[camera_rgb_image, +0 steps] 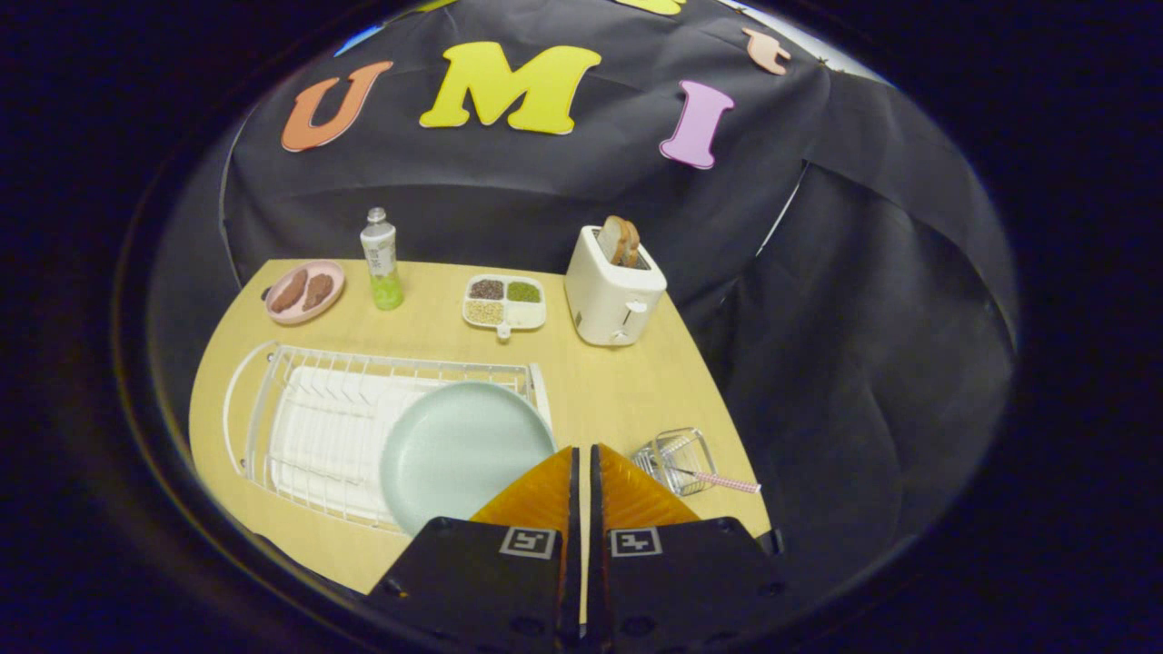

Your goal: Take the plate from the dish rack, then take the spoon from the basket and place it into the plate.

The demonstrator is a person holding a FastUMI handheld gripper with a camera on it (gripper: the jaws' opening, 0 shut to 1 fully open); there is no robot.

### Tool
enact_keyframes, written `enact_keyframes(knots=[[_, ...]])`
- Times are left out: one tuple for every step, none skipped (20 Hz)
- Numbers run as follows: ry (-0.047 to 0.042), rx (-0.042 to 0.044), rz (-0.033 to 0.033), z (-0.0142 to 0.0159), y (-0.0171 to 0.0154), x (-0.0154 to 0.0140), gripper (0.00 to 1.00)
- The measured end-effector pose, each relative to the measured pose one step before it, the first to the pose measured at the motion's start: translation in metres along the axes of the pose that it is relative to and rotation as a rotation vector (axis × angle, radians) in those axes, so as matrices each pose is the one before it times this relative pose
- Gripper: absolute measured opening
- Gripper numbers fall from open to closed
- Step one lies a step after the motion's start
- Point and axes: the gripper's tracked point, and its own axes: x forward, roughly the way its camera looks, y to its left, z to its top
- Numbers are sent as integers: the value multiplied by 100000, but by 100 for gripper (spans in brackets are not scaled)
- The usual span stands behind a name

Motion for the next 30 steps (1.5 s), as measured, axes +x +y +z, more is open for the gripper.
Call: enact_keyframes(knots=[[2230, 1443, 3551, -323, 39, 722, 8], [3108, 1165, 3133, -727, -3, 843, 8], [3426, 1180, 3761, -688, 305, 738, 9], [3765, 1639, 3967, -739, 331, 830, 9], [2596, 1688, 2963, -482, 232, 686, 11], [2318, 1536, 3345, -426, 378, 481, 12], [1999, 853, 3500, -367, 600, 495, 12], [1176, 743, 3458, -226, 581, 414, 13], [1152, 32, 4043, -266, 800, 508, 16], [1329, -75, 3344, -306, 549, 593, 19], [1149, -8, 2425, -193, 437, 615, 31], [778, -66, 2071, -105, 389, 648, 37], [621, -435, 2191, 42, 461, 744, 42], [858, -915, 2049, -90, 396, 829, 47], [784, -844, 1356, -178, 236, 783, 53], [238, -341, 1150, 87, 114, 811, 55], [673, 294, 350, 132, -98, 930, 54], [577, 1201, 3442, 315, 135, 1182, 54], [1933, 897, 3264, 66, 579, 371, 54], [1357, 663, 2547, 191, 397, 1007, 53], [-559, -1185, 391, 416, 101, 188, 52], [537, -1380, -1692, 236, -77, 640, 51], [1198, -2753, -3517, -74, -122, 310, 49], [541, -2468, -3588, -65, -196, 340, 48], [1428, -1191, -4365, -150, -380, 138, 47], [1240, -231, -3029, -371, -151, 193, 47], [223, 1381, -2438, 10, -64, 158, 46], [-112, 582, -1999, 77, 91, 167, 46], [-175, -391, -24, 113, 254, 60, 47], [767, 300, -268, -238, 80, 338, 46]])
